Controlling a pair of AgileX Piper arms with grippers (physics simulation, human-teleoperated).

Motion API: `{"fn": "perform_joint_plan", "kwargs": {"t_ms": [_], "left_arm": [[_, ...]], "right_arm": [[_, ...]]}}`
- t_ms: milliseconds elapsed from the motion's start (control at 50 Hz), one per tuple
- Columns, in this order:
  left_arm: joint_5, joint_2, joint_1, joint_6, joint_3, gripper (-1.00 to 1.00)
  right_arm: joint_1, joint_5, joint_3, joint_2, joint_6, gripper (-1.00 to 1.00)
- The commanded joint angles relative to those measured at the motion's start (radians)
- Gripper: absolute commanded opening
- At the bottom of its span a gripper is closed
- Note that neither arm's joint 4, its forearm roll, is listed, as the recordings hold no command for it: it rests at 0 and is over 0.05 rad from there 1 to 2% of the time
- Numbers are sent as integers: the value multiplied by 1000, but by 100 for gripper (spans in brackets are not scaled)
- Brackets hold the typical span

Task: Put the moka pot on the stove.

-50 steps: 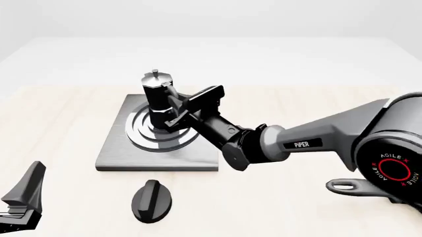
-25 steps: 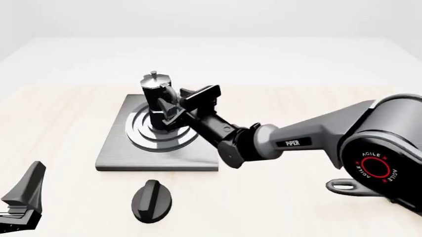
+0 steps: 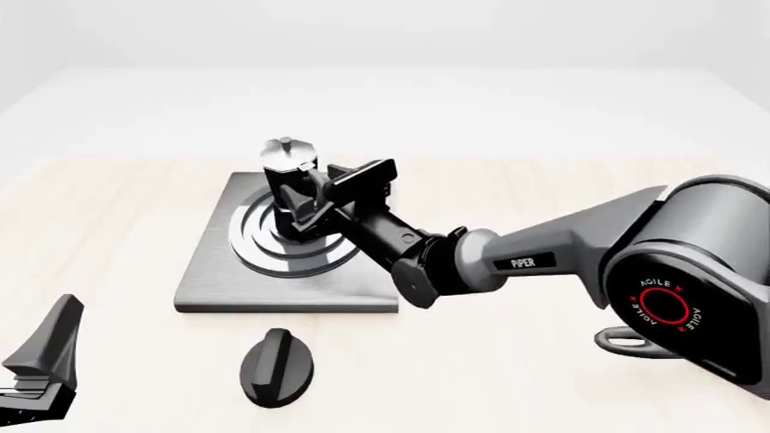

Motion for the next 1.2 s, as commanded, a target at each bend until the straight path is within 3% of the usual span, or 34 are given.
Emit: {"fn": "perform_joint_plan", "kwargs": {"t_ms": [20,340,1200], "left_arm": [[0,0,0,0,0,100],[0,0,0,0,0,100],[0,0,0,0,0,100]], "right_arm": [[-1,4,-5,0,1,100],[12,10,5,-15,4,100],[18,23,186,-249,-35,100]]}}
